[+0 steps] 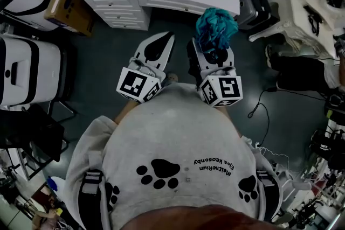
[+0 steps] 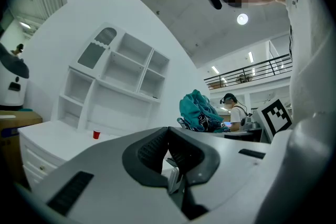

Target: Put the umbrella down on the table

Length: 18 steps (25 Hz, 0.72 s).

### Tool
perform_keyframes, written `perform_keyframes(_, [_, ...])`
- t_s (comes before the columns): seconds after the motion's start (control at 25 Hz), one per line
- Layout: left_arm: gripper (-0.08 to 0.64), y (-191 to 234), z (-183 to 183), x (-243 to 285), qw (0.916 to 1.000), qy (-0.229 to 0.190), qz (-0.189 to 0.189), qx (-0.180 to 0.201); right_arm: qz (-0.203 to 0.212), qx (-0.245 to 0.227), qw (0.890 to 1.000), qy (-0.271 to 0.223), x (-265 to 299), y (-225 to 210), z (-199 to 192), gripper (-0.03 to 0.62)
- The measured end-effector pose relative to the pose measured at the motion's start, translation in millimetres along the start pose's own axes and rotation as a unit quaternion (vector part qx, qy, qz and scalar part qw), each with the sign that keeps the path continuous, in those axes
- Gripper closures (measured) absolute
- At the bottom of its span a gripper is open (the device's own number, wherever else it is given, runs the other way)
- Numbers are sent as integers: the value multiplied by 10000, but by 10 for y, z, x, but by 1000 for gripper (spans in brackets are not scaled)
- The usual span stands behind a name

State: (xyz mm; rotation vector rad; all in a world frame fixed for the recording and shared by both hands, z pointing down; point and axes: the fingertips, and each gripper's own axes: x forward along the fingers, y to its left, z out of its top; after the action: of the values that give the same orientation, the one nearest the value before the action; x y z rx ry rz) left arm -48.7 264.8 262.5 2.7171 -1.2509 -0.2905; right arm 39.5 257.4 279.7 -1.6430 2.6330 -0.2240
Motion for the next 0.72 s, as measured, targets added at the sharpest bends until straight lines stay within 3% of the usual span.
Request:
perform_keyframes(0.44, [543,31,-147,539,9992,168,354,42,159,373,9990,166,267,-652,-91,313])
perform_keyframes(0.72, [543,62,-243,509,9989,366,290,-14,22,490,9987,101,202,-686,-148,313])
